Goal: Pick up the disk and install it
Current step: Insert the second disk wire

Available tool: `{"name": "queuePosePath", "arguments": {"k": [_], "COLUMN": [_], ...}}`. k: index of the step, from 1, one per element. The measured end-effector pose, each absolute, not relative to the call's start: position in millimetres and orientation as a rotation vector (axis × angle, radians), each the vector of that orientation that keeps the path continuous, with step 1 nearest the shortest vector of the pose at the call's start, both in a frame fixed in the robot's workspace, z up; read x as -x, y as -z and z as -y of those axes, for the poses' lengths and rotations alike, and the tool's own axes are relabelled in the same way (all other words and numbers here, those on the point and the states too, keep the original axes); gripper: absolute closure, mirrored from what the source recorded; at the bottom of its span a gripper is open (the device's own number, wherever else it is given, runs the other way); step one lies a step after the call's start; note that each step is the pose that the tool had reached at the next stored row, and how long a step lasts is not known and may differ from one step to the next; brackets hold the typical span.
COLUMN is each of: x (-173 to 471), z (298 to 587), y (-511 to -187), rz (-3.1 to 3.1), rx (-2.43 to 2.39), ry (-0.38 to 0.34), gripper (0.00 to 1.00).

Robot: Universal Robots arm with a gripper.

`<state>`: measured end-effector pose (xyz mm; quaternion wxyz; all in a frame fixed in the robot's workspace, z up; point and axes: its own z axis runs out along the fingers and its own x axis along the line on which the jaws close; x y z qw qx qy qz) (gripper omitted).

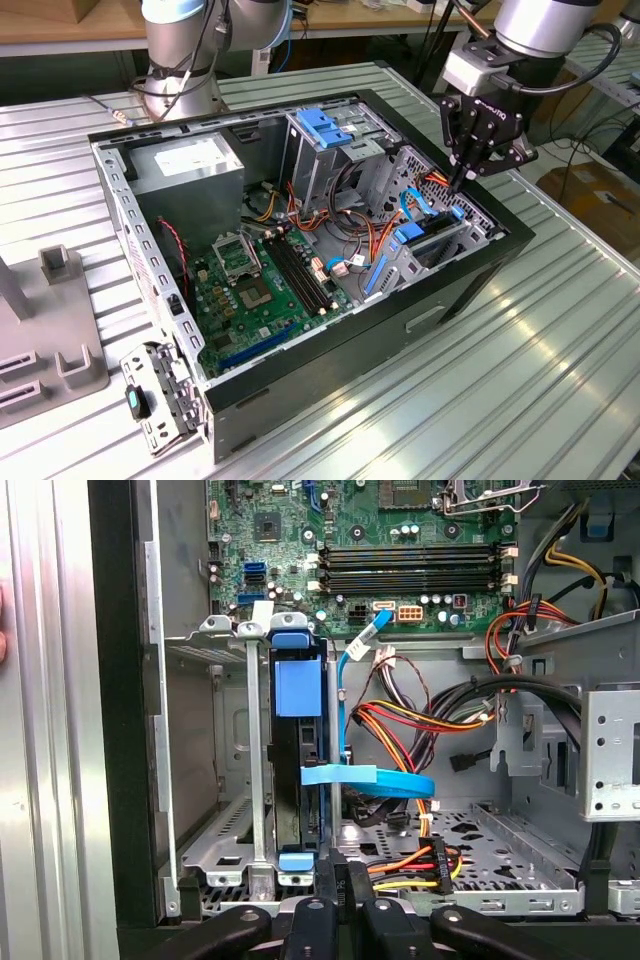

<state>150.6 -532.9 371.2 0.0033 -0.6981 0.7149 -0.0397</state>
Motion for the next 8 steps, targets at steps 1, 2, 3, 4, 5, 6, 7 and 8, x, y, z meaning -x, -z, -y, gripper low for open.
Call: {"name": "queuePosePath", "arguments": {"k": [1, 2, 3, 4, 5, 6, 7, 8], "x": [-150.6, -150.6, -150.5, -150.6, -150.5, -150.2, -149.5, -148.4], "z": [532.9, 532.9, 533.0, 533.4, 534.1, 534.7, 535.4, 536.0], "y": [-371.2, -371.2, -371.2, -371.2, -371.2, -371.2, -371.2, -371.1], "rz": [-2.241, -2.241, -2.241, -2.241, -2.241, -2.241, -2.241, -2.241], "rx": [2.188, 2.189, 2.188, 2.189, 2.189, 2.188, 2.188, 2.188], "ry": [0.124, 0.124, 0.124, 0.124, 0.124, 0.124, 0.124, 0.124], "gripper": [0.84, 0.84, 0.84, 0.84, 0.84, 0.84, 0.84, 0.84]}}
